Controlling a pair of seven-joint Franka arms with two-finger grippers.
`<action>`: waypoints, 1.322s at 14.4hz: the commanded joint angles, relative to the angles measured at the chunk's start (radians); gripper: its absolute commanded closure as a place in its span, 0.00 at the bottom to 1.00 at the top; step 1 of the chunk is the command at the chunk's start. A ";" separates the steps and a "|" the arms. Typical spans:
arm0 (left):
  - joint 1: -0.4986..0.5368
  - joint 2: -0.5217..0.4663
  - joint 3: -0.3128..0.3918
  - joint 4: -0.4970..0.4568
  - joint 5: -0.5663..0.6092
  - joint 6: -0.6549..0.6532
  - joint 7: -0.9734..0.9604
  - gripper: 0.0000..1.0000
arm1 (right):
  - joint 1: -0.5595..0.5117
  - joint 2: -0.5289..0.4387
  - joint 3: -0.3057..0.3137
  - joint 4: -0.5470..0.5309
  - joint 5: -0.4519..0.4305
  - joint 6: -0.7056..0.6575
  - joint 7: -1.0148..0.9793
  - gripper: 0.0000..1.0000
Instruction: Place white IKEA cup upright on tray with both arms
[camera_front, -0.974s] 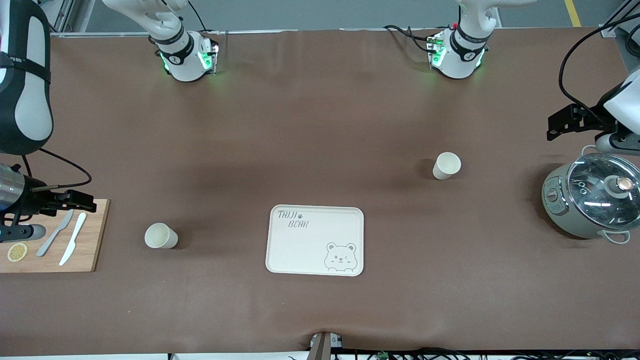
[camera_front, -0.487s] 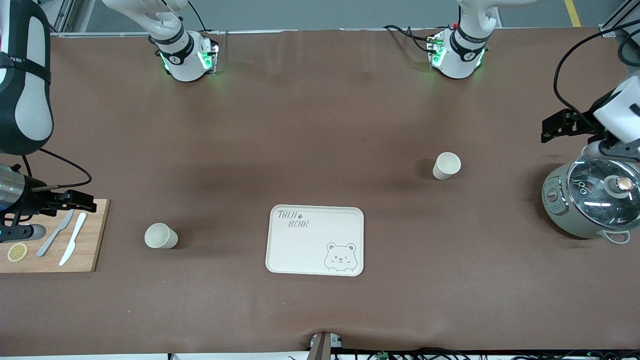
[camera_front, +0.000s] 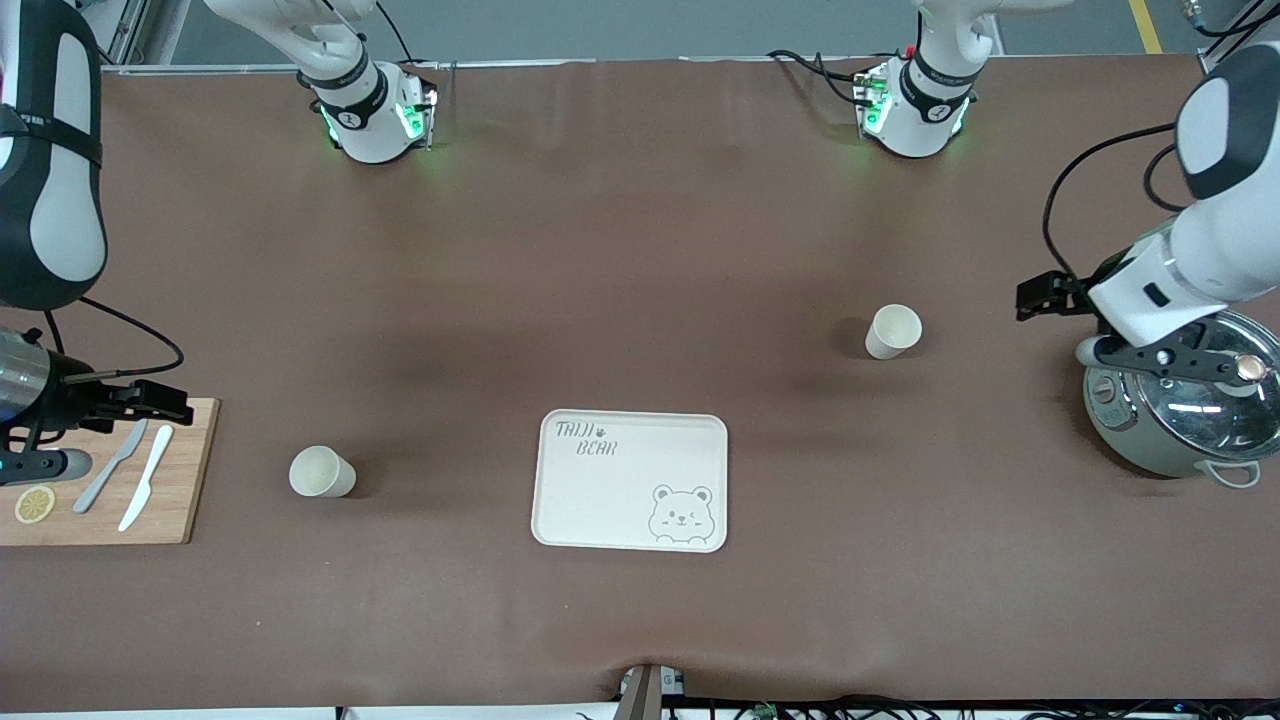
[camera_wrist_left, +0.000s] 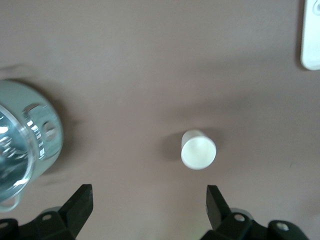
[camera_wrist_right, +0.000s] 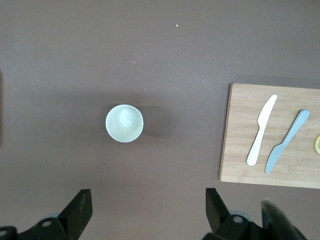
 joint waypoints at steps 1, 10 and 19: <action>0.012 -0.116 -0.004 -0.217 -0.038 0.169 0.009 0.00 | 0.007 0.032 0.005 0.001 -0.008 0.030 0.005 0.00; 0.005 -0.185 -0.030 -0.571 -0.040 0.579 0.005 0.00 | 0.034 0.205 0.010 -0.015 0.004 0.247 -0.007 0.00; 0.002 -0.135 -0.092 -0.749 -0.040 0.849 -0.044 0.00 | 0.007 0.227 0.010 -0.098 0.006 0.342 -0.075 0.00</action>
